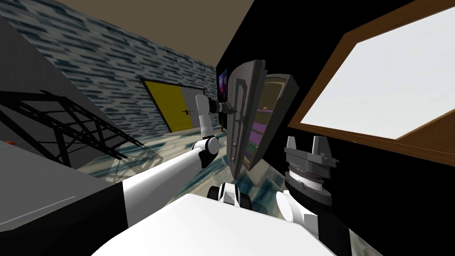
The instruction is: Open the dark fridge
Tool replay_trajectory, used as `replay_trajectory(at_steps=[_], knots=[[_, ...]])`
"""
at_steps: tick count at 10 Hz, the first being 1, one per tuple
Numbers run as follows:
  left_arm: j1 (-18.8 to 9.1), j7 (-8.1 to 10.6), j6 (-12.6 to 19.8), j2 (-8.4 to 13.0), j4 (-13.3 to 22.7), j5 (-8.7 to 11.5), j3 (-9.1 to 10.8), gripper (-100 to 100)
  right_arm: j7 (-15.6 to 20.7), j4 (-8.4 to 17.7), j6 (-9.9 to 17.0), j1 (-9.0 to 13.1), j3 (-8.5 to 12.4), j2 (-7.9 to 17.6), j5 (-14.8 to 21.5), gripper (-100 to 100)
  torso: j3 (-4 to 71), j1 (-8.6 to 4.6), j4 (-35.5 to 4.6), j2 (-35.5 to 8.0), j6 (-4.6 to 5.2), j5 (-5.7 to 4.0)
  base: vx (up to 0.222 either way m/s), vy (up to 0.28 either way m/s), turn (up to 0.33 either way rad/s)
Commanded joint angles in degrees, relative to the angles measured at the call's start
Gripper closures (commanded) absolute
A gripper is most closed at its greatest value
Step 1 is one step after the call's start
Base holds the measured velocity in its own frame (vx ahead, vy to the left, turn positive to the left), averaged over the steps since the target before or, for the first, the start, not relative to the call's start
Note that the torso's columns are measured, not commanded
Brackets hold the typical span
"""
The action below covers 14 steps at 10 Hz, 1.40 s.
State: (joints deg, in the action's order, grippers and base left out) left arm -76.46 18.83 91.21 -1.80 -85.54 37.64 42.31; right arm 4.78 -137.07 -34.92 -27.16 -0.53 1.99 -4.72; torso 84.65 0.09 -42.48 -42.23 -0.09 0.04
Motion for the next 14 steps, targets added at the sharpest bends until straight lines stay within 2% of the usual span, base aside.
replay_trajectory(at_steps=[1, 2, 3, 4, 11, 12, 13, 14], knots=[[-0.3, -0.05, 2.6, -0.1, -0.5, 1.5, 0.99, 100, 0.0, 0.0, 0.0, 0.0, 0.0, 0.0, 0.0, 0, 0.0, -0.73, 0.1, 0.0, 0.11, -0.21, 0.047, 0.153, -0.015], [-0.6, -0.04, 4.5, -0.2, -1.0, 2.8, 1.91, 100, 0.0, 0.0, 0.0, 0.0, 0.0, 0.0, 0.0, 0, 0.1, -0.81, 0.1, 0.2, 0.24, -0.34, 0.107, 0.269, -0.085], [-0.9, -0.03, 6.5, -0.3, -1.5, 4.1, 2.82, 100, 0.0, 0.0, 0.0, 0.0, 0.0, 0.0, 0.0, 0, 0.1, -0.33, 0.1, 0.2, 0.22, -0.21, 0.056, 0.334, -0.102], [-0.9, -0.03, 6.7, -0.3, -1.5, 4.1, 2.82, 100, 0.0, 0.0, 0.0, 0.0, 0.0, 0.0, 0.0, 0, 0.1, 0.16, 0.1, 0.1, 0.06, 0.01, 0.037, 0.258, -0.043], [-2.9, 0.04, 20.9, -0.9, -4.8, 13.2, 9.23, 100, 0.0, 0.0, 0.0, 0.0, 0.0, 0.0, 0.0, 0, 0.2, -0.10, 0.2, 0.3, 0.07, -0.04, 0.108, 0.310, -0.063], [-2.7, 0.25, 19.9, -0.7, -4.3, 12.5, 8.70, 100, 0.0, 0.0, 0.0, 0.0, 0.0, 0.0, 0.0, 0, 0.0, -0.04, 0.2, 0.1, 0.06, -0.02, 0.030, 0.171, -0.021], [-2.7, 0.39, 20.6, -0.1, -3.8, 14.0, 8.69, 100, 0.0, 0.0, 0.0, 0.0, 0.0, 0.0, 0.0, 0, -0.1, -0.66, 0.3, -0.1, 0.10, -0.18, 0.043, 0.191, -0.120], [-2.6, 0.45, 20.9, 0.5, -3.1, 15.3, 8.53, 100, 0.0, 0.0, 0.0, 0.0, 0.0, 0.0, 0.0, 0, -0.1, -0.61, 0.2, 0.0, 0.24, -0.28, 0.115, 0.289, -0.274]])
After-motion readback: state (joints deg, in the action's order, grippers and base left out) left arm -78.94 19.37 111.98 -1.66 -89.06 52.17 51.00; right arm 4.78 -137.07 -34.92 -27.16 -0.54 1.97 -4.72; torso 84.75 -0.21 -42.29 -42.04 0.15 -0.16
